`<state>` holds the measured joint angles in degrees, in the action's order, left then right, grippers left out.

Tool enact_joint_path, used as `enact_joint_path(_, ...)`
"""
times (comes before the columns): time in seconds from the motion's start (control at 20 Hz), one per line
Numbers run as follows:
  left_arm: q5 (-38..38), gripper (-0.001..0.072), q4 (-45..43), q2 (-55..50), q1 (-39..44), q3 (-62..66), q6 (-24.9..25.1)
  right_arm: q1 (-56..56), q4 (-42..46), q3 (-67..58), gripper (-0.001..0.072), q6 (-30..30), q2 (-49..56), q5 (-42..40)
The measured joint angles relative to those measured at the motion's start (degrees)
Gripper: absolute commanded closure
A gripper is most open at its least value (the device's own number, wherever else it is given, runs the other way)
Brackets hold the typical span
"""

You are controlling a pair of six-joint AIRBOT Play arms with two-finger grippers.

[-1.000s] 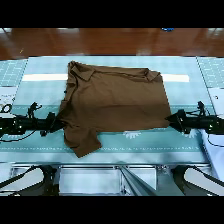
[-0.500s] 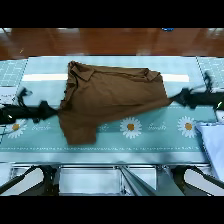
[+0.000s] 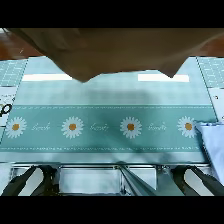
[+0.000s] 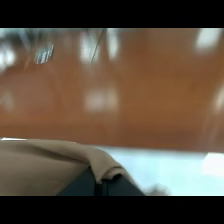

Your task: Fold the shirts.

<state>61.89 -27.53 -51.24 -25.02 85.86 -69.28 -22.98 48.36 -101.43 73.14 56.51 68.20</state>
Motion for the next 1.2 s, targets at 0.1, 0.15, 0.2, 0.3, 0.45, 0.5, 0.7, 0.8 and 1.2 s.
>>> enact_joint_path(0.1,-0.9,0.0693,-0.3,3.8,-0.4,4.9,-0.2,0.0,0.9,-3.5,0.0687,0.4,-3.2,0.1)
enact_joint_path(0.15,-1.5,0.0692,-1.4,5.8,-0.9,6.6,-0.2,0.0,1.4,-4.6,0.0687,0.7,-4.9,0.2)
enact_joint_path(0.2,-2.3,0.0693,-2.8,8.4,-1.7,8.0,-0.6,0.0,2.1,-5.3,0.0687,0.9,-6.6,0.5)
enact_joint_path(0.3,-3.1,0.0692,-7.1,13.6,-3.6,9.6,-1.8,0.0,3.5,-6.3,0.0686,1.5,-9.9,1.6)
enact_joint_path(0.45,-3.8,0.0692,-17.3,21.6,-5.6,10.7,-5.2,0.0,7.3,-6.9,0.0687,3.0,-14.4,4.9)
enact_joint_path(0.5,-4.1,0.0692,-20.5,23.7,-5.5,10.9,-6.6,0.0,8.6,-7.0,0.0686,3.5,-15.8,6.1)
enact_joint_path(0.7,-1.7,0.0692,-31.7,29.1,-2.9,11.1,-10.9,0.0,13.0,-6.6,0.0687,5.4,-20.2,9.9)
enact_joint_path(0.8,0.2,0.0692,-34.9,30.1,-1.5,10.0,-13.0,0.0,13.4,-4.3,0.0687,6.1,-21.8,10.9)
enact_joint_path(1.2,-0.1,0.0692,-27.8,26.2,-0.1,-15.9,-14.5,0.2,5.8,19.3,0.0687,4.0,-17.3,10.2)
